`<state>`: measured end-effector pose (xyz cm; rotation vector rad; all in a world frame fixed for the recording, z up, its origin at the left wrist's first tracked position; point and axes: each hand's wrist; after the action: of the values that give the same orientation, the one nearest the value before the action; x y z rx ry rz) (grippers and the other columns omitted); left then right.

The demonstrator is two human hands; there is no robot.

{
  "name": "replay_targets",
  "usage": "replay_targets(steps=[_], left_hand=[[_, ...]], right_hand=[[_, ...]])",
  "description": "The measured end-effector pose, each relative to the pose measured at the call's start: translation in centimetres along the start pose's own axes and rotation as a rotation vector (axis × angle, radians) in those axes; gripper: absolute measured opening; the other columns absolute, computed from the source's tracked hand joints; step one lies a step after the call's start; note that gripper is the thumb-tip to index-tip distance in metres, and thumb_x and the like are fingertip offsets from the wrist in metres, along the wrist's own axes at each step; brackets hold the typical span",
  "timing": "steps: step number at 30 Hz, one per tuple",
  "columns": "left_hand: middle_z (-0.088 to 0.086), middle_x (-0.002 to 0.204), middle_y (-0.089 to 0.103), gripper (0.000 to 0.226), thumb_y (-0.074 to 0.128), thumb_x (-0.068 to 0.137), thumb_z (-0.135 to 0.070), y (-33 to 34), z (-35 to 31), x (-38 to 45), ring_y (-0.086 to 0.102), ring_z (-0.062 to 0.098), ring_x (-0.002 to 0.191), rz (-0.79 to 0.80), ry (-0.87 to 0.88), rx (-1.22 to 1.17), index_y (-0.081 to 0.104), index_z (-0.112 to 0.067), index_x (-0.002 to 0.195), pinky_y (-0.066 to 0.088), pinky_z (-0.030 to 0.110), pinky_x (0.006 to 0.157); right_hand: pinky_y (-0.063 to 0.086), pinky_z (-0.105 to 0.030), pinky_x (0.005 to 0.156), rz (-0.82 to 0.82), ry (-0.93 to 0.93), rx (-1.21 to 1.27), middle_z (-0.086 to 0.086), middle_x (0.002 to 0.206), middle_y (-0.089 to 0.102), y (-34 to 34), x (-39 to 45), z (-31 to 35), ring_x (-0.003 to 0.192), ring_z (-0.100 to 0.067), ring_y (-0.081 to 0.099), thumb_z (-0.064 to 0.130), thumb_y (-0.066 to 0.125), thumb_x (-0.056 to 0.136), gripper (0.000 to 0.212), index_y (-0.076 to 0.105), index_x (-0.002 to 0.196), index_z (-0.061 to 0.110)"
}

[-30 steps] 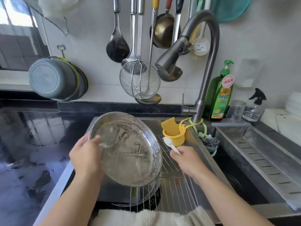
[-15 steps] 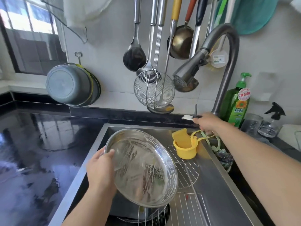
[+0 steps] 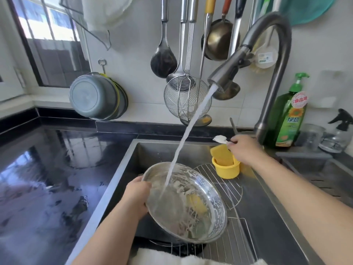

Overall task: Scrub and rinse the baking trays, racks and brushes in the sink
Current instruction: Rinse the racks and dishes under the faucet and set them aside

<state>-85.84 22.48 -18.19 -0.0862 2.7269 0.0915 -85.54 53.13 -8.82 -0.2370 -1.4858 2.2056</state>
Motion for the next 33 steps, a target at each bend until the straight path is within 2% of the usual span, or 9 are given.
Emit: replay_targets(steps=[5,9,11,13,15,19,22,29,33], left_hand=[[0.022,0.127,0.065,0.031,0.053,0.103,-0.005,-0.6,1.3,0.6,0.062,0.037,0.121,-0.169,0.011,0.689,0.059,0.009,0.130,0.048,0.036,0.096],[0.019,0.135,0.063,0.033,0.048,0.106,-0.011,0.2,1.4,-1.0,0.061,0.033,0.127,-0.092,0.033,1.011,0.060,0.005,0.133,0.049,0.034,0.096],[0.014,0.121,0.069,0.024,0.051,0.102,-0.012,0.5,1.2,-1.0,0.064,0.032,0.116,-0.126,0.097,1.066,0.069,-0.004,0.115,0.049,0.035,0.093],[0.012,0.091,0.071,0.020,0.052,0.095,-0.008,1.1,0.6,-1.1,0.066,0.033,0.092,-0.176,0.186,0.963,0.068,-0.009,0.083,0.051,0.039,0.087],[0.011,0.059,0.059,0.025,0.053,0.094,0.001,2.6,-0.4,-1.1,0.060,0.029,0.059,-0.072,0.136,0.578,0.060,-0.004,0.071,0.051,0.035,0.067],[0.024,0.078,0.065,0.028,0.031,0.089,0.018,5.3,-1.4,-1.3,0.068,0.039,0.073,0.147,-0.176,-0.155,0.057,0.010,0.084,0.063,0.054,0.071],[0.027,0.090,0.067,0.035,0.024,0.094,0.017,4.5,-0.8,-0.7,0.069,0.039,0.080,0.190,-0.243,-0.278,0.058,0.016,0.102,0.061,0.049,0.052],[0.027,0.107,0.063,0.029,0.033,0.095,0.015,2.5,-0.9,-1.3,0.068,0.039,0.097,0.292,-0.274,-0.248,0.057,0.017,0.112,0.063,0.048,0.067],[0.023,0.099,0.064,0.026,0.034,0.102,0.009,2.1,-1.6,-1.2,0.067,0.029,0.083,0.204,-0.243,-0.283,0.058,0.013,0.114,0.064,0.043,0.069]], right_hand=[[0.035,-0.032,0.057,0.470,-0.055,0.199,-0.011,0.081,0.062,3.2,-9.0,2.1,0.071,-0.024,0.051,0.003,0.055,0.089,0.020,0.072,0.099,0.003],[0.041,-0.022,0.048,0.535,0.014,0.540,0.005,0.058,0.065,6.5,-12.6,2.3,0.049,-0.009,0.053,-0.008,0.061,0.086,0.023,0.071,0.097,0.009],[0.042,-0.021,0.048,0.529,0.014,0.555,0.005,0.052,0.063,7.6,-12.7,1.8,0.047,-0.008,0.052,-0.007,0.060,0.087,0.018,0.072,0.093,0.005],[0.044,-0.025,0.052,0.500,0.016,0.620,-0.006,0.063,0.064,8.0,-12.7,2.0,0.054,-0.014,0.055,-0.005,0.060,0.089,0.016,0.073,0.089,0.006],[0.045,-0.026,0.053,0.503,-0.015,0.662,-0.010,0.069,0.061,8.0,-12.8,2.8,0.057,-0.015,0.054,0.000,0.061,0.094,0.019,0.071,0.090,0.015],[0.049,-0.024,0.053,0.581,-0.093,0.696,-0.007,0.068,0.059,9.2,-12.8,4.4,0.058,-0.015,0.056,0.004,0.058,0.099,0.024,0.069,0.106,0.024],[0.053,-0.024,0.055,0.630,-0.095,0.696,-0.008,0.069,0.061,9.6,-12.7,4.1,0.058,-0.015,0.060,0.001,0.055,0.099,0.024,0.072,0.113,0.011],[0.057,-0.027,0.061,0.815,-0.084,0.834,-0.014,0.082,0.062,9.3,-13.8,4.3,0.064,-0.018,0.065,-0.006,0.051,0.100,0.026,0.066,0.120,-0.001],[0.059,-0.028,0.061,0.803,-0.038,0.855,-0.013,0.083,0.064,8.6,-13.7,4.0,0.062,-0.016,0.066,-0.005,0.050,0.102,0.021,0.066,0.109,0.008]])
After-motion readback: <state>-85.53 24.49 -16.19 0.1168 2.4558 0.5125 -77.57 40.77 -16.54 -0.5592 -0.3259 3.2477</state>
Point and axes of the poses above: each hand's wrist, its own x-axis towards the middle knuckle, its own y-axis out of the palm, z = x × y
